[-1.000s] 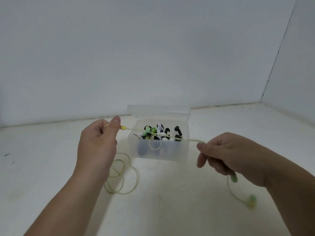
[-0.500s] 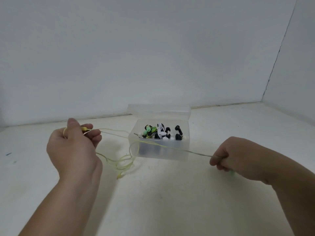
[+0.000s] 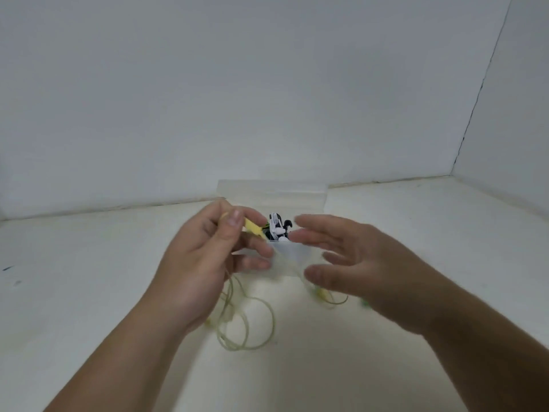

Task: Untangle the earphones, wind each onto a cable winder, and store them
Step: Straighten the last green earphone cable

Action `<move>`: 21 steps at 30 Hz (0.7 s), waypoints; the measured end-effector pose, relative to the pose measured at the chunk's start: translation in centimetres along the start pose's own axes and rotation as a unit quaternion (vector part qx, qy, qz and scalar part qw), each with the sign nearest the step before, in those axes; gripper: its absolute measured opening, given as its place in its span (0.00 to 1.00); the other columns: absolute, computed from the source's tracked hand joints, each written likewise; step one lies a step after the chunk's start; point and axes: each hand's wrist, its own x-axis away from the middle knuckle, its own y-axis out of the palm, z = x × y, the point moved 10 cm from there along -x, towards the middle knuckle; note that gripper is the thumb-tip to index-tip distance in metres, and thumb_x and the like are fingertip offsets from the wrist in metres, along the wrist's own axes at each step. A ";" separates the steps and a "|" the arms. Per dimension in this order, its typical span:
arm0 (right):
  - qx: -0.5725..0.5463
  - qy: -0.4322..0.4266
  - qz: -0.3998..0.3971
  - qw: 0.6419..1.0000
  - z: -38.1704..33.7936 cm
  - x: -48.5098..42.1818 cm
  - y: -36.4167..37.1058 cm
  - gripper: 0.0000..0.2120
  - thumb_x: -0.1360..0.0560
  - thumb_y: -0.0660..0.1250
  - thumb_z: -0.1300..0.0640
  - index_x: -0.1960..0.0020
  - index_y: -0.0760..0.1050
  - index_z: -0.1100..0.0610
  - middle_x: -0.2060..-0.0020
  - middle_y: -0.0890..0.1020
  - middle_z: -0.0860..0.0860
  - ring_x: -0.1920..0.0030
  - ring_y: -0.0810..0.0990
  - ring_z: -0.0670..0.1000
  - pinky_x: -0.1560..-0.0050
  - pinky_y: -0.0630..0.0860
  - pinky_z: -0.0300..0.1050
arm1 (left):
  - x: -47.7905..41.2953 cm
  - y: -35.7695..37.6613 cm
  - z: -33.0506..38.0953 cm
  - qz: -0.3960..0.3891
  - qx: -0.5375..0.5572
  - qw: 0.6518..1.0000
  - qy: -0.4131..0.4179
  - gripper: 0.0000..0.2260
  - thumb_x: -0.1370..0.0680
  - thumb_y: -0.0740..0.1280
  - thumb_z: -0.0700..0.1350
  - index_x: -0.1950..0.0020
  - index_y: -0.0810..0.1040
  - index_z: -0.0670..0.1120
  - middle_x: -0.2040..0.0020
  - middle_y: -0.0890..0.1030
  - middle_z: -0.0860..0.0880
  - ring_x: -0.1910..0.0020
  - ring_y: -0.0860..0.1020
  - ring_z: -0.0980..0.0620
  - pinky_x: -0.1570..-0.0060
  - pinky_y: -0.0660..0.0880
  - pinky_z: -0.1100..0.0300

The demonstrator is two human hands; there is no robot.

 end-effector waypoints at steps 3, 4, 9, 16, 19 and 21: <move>-0.001 -0.012 -0.026 1.000 -0.4 0.0 2.2 0.19 0.28 0.74 0.49 0.38 0.78 0.45 0.48 0.85 0.42 0.46 0.81 0.40 0.37 0.74 0.46 | 0.5 1.7 -1.0 -0.083 -0.037 0.996 -0.016 0.17 0.20 0.61 0.55 0.54 0.75 0.41 0.62 0.76 0.42 0.64 0.74 0.45 0.61 0.74 0.51; 0.010 -0.016 -0.019 1.000 -0.7 0.0 2.4 0.09 0.25 0.73 0.50 0.46 0.83 0.48 0.56 0.86 0.46 0.55 0.83 0.47 0.44 0.77 0.50 | 0.7 2.1 -1.2 -0.103 -0.063 0.993 -0.016 0.19 0.20 0.61 0.58 0.54 0.72 0.41 0.64 0.74 0.42 0.65 0.72 0.45 0.61 0.71 0.51; -0.279 0.041 0.173 0.944 0.8 -0.1 -2.4 0.19 0.19 0.61 0.58 0.68 0.76 0.57 0.75 0.68 0.52 0.75 0.66 0.51 0.61 0.80 0.49 | 0.2 0.6 -1.2 -0.067 -0.200 0.978 -0.010 0.13 0.23 0.66 0.57 0.62 0.74 0.50 0.71 0.69 0.49 0.70 0.67 0.49 0.68 0.64 0.58; -0.529 -0.024 0.284 0.799 2.1 1.3 -10.3 0.17 0.20 0.58 0.48 0.66 0.68 0.55 0.49 0.85 0.59 0.49 0.86 0.58 0.55 0.83 0.47 | -0.2 -2.9 -3.1 -0.024 -0.341 0.935 -0.089 0.09 0.23 0.72 0.45 0.64 0.83 0.50 0.71 0.77 0.53 0.72 0.70 0.57 0.72 0.64 0.68; -0.519 -0.044 0.359 0.774 3.0 2.4 -11.9 0.19 0.16 0.56 0.51 0.63 0.70 0.56 0.49 0.85 0.60 0.49 0.86 0.60 0.50 0.83 0.50 | -0.1 -2.9 -2.5 -0.013 -0.342 0.935 -0.094 0.09 0.24 0.73 0.44 0.64 0.84 0.47 0.72 0.80 0.48 0.74 0.72 0.57 0.71 0.67 0.68; -0.486 -0.036 0.428 0.762 3.9 3.4 -13.1 0.14 0.18 0.59 0.56 0.62 0.72 0.58 0.49 0.85 0.59 0.50 0.86 0.59 0.49 0.82 0.49 | -0.3 -3.8 -2.2 0.036 -0.300 0.949 -0.093 0.09 0.23 0.72 0.42 0.64 0.84 0.44 0.71 0.80 0.44 0.71 0.76 0.55 0.66 0.70 0.64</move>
